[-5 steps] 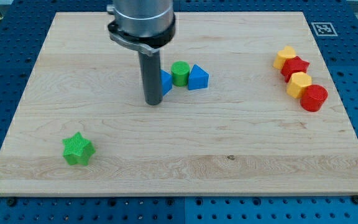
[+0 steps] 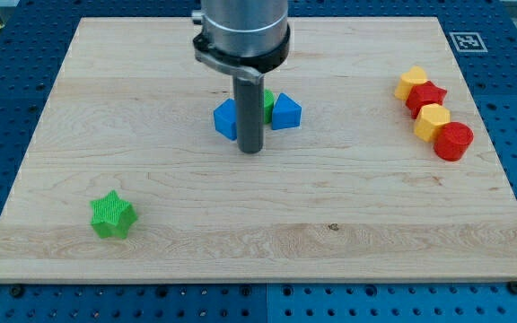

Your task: Move green circle along with blue triangle slightly to the centre of the board

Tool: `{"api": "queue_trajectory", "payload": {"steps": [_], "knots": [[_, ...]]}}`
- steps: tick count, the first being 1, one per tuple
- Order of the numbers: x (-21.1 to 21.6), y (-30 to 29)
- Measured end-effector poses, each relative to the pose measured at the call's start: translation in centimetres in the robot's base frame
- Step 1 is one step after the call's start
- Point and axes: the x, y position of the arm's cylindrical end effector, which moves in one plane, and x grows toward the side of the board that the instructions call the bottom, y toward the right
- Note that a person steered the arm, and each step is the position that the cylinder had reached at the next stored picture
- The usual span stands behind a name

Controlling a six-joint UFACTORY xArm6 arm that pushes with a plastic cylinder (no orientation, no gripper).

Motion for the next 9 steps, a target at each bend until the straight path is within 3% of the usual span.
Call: {"api": "queue_trajectory", "payload": {"steps": [2, 6, 9], "knots": [[-1.4, -1.0], [0.6, -4.4], [-4.1, -7.4]]}}
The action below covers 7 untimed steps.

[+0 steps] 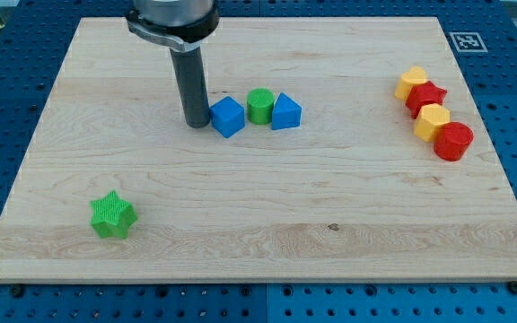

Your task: Move green circle along with blue triangle slightly to the centre of the board

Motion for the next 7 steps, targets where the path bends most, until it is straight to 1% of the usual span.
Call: {"api": "queue_trajectory", "payload": {"steps": [2, 3, 4, 5, 7], "knots": [[-3.2, 0.9], [-3.9, 3.1], [-5.2, 3.4], [-6.2, 5.6], [-3.2, 6.7]]}}
